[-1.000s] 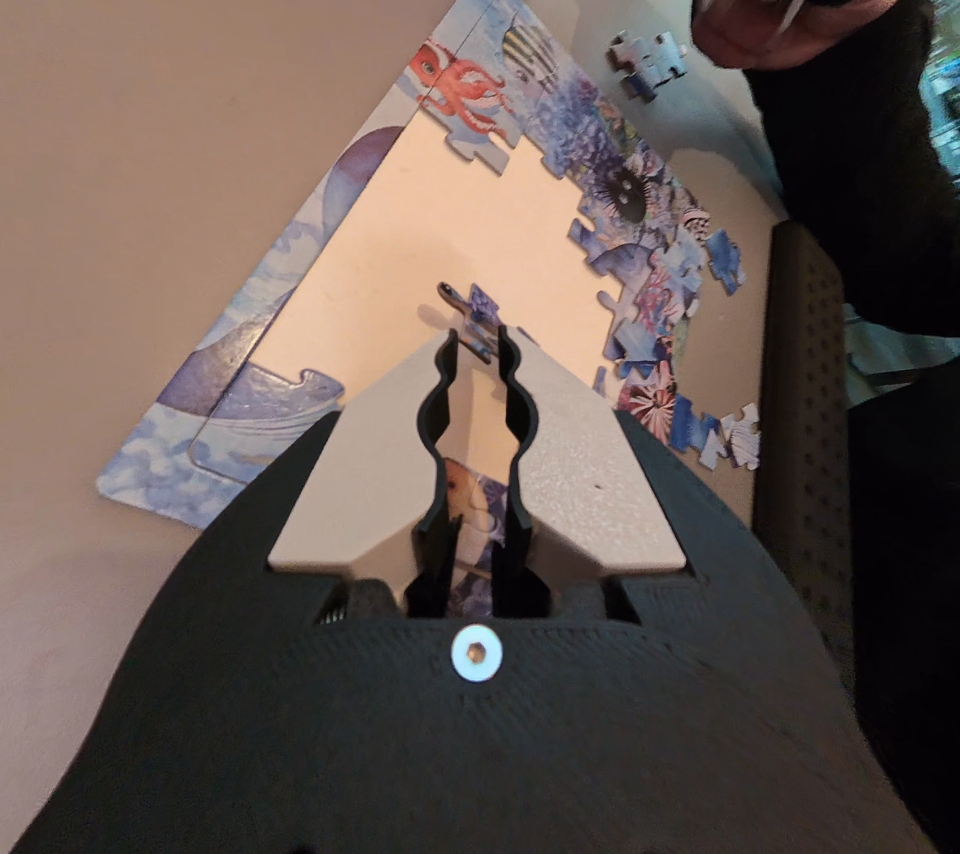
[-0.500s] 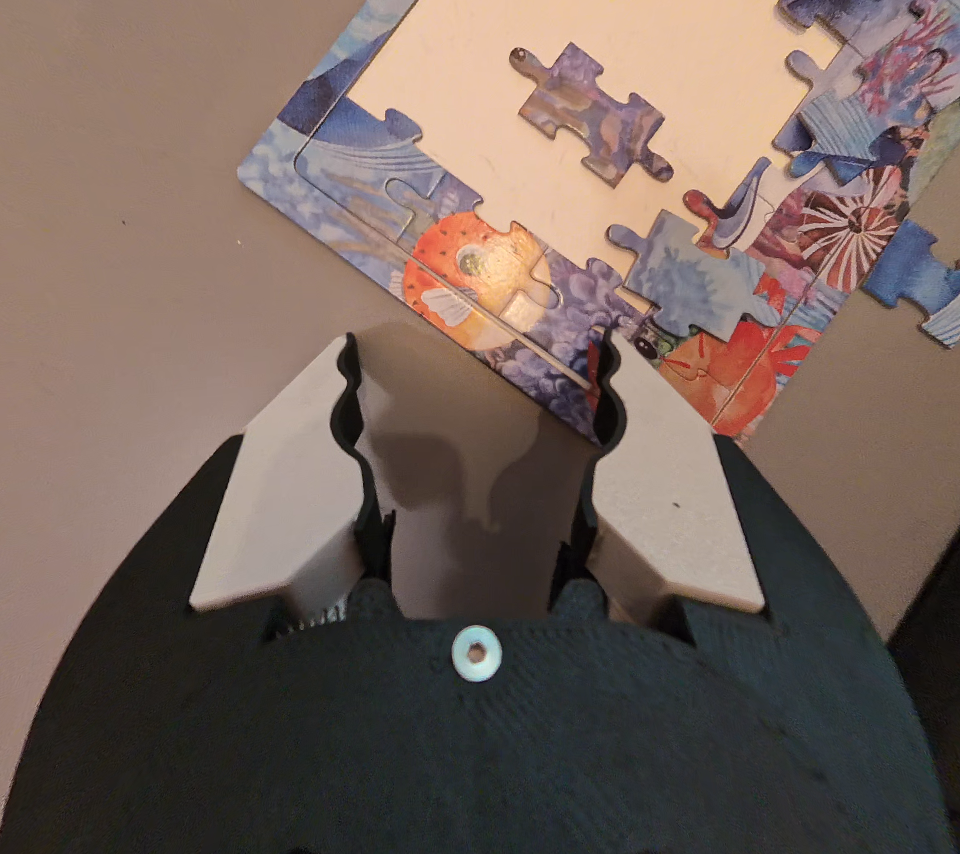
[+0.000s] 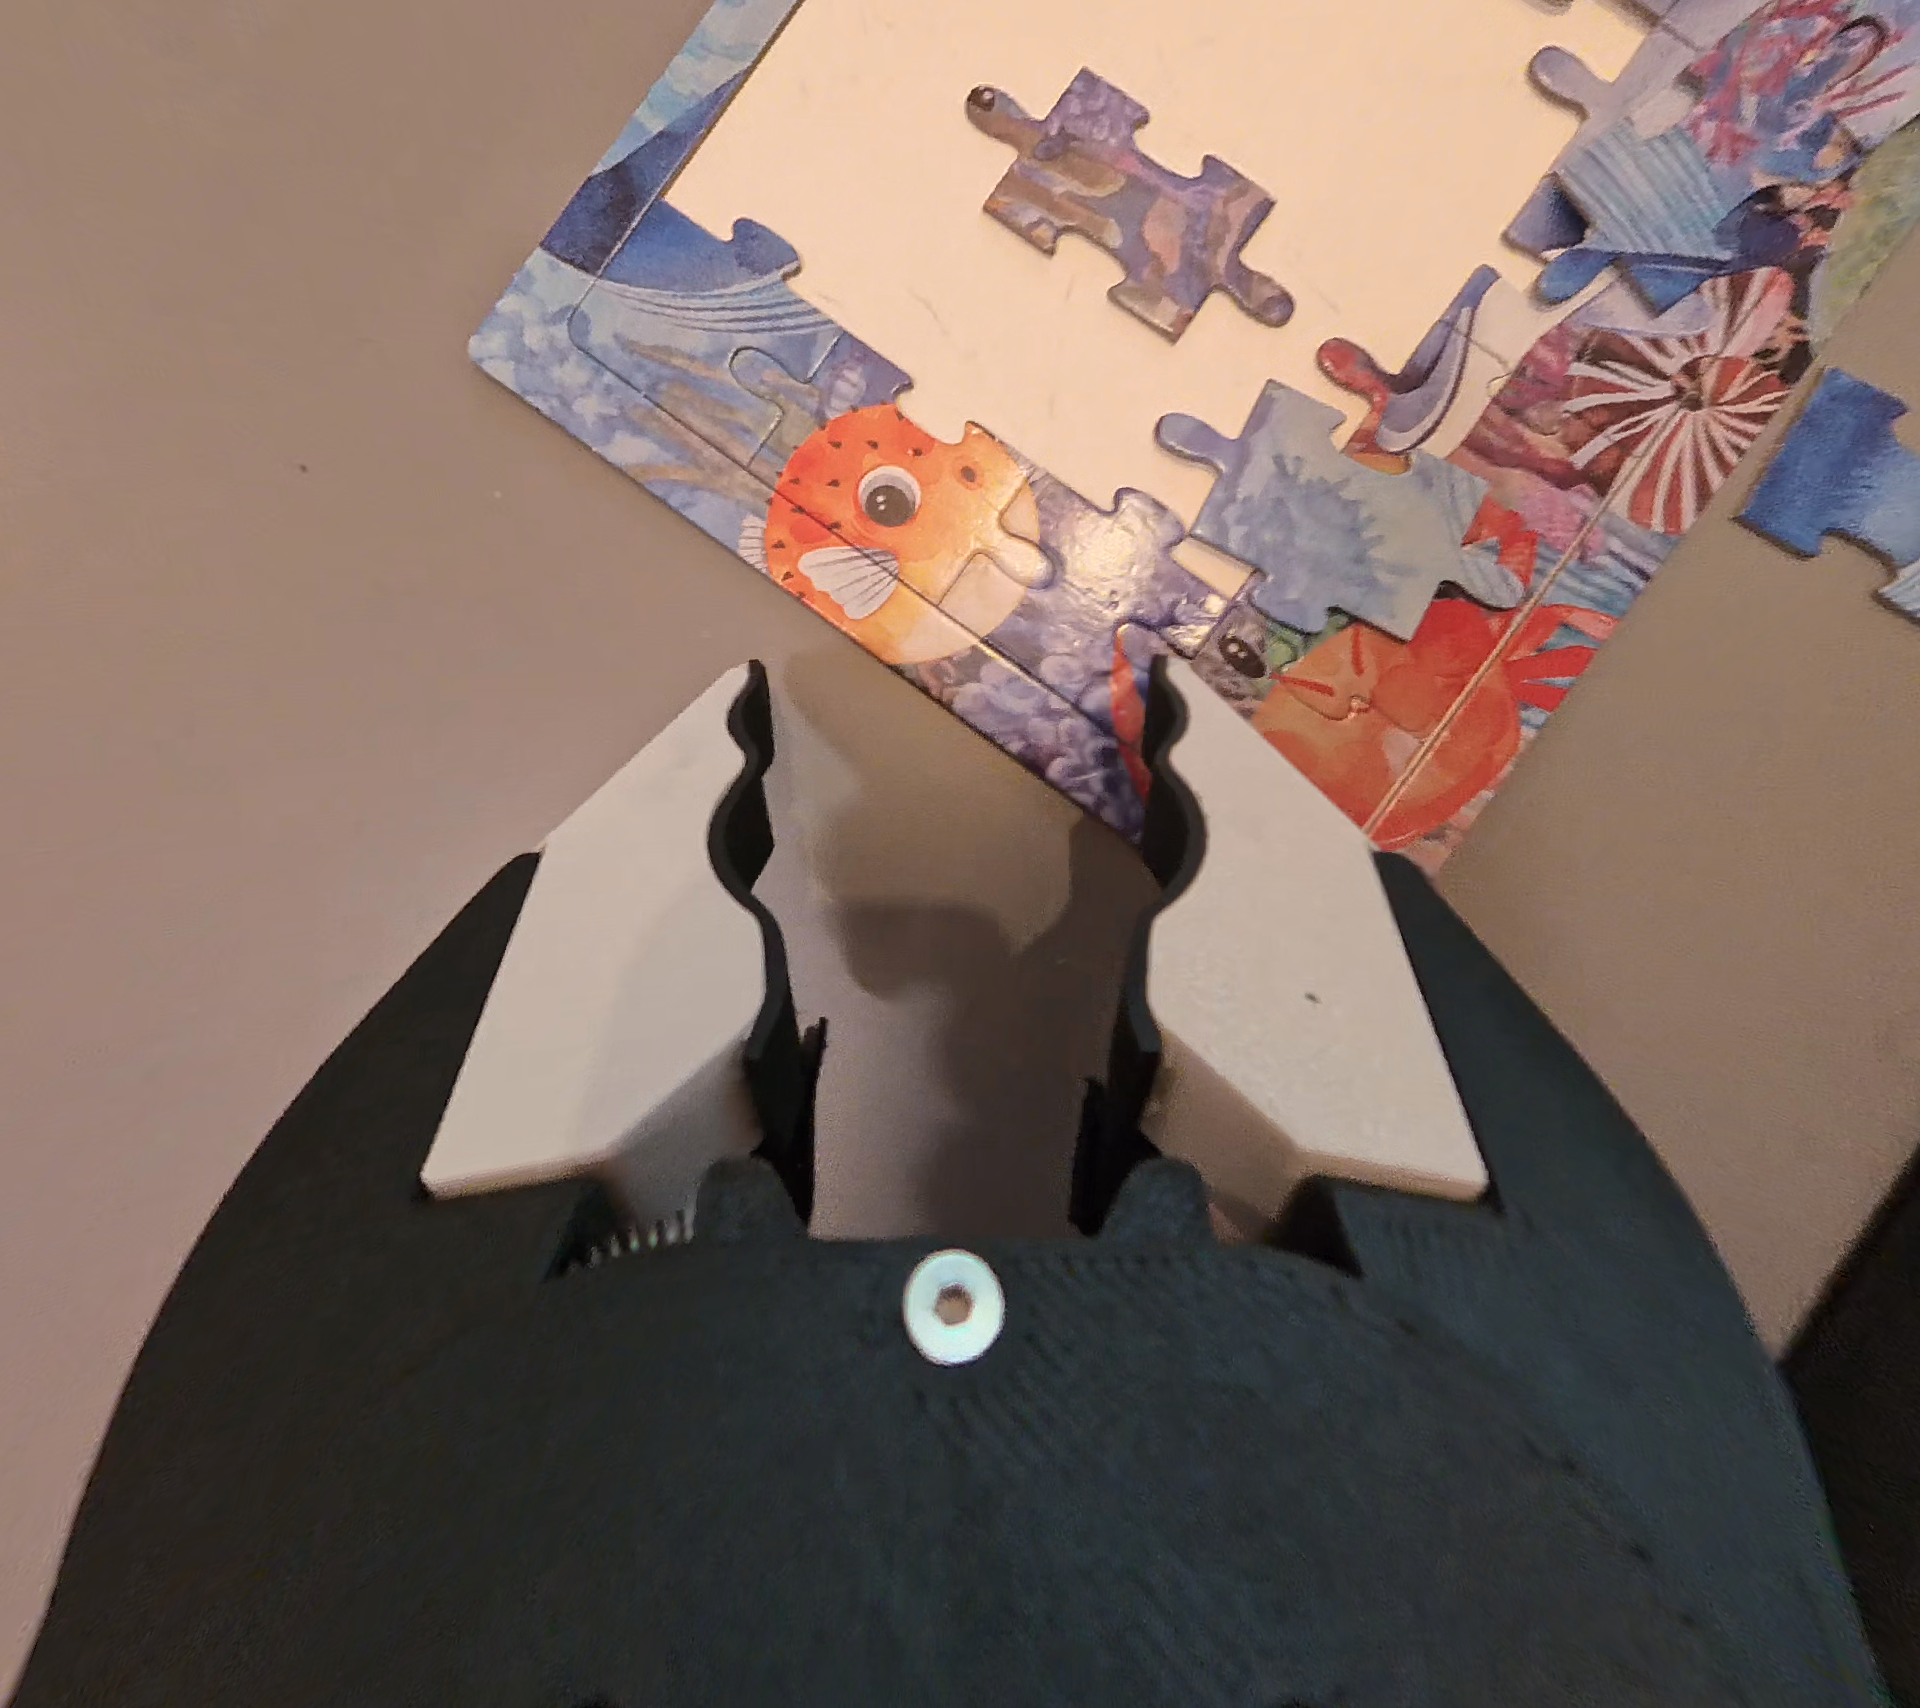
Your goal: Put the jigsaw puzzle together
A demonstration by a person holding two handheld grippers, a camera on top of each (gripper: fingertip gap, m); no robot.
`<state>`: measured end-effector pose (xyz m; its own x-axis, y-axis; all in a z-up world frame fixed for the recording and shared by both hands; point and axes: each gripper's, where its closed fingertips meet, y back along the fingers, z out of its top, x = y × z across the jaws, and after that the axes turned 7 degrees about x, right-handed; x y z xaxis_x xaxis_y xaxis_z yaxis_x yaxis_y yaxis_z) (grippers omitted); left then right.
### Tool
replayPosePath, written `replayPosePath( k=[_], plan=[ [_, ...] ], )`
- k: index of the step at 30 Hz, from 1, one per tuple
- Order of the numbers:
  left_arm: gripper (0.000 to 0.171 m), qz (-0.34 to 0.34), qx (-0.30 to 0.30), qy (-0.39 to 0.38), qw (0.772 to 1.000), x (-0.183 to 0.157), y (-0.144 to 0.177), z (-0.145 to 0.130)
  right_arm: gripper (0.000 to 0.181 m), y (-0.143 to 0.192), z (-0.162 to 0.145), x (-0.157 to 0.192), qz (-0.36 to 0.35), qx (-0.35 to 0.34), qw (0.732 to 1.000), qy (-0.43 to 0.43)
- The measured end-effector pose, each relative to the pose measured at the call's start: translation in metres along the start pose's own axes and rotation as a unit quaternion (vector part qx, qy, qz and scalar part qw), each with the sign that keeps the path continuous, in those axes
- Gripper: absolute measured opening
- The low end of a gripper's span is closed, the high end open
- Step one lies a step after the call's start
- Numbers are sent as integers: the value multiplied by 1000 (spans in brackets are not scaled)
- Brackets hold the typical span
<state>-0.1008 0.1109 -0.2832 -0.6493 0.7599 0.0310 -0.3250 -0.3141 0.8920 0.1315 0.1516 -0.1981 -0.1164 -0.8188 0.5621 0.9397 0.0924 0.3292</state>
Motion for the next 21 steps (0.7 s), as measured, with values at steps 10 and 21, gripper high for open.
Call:
replayPosePath(
  k=[10,21],
  plan=[
    [62,-3,3,8,1000,-2,-3,-5,22,0,0,1,1,0,1000,0],
    [43,-4,-1,7,1000,-11,-1,-7,22,-4,-2,2,-4,11,1000,7]
  ],
)
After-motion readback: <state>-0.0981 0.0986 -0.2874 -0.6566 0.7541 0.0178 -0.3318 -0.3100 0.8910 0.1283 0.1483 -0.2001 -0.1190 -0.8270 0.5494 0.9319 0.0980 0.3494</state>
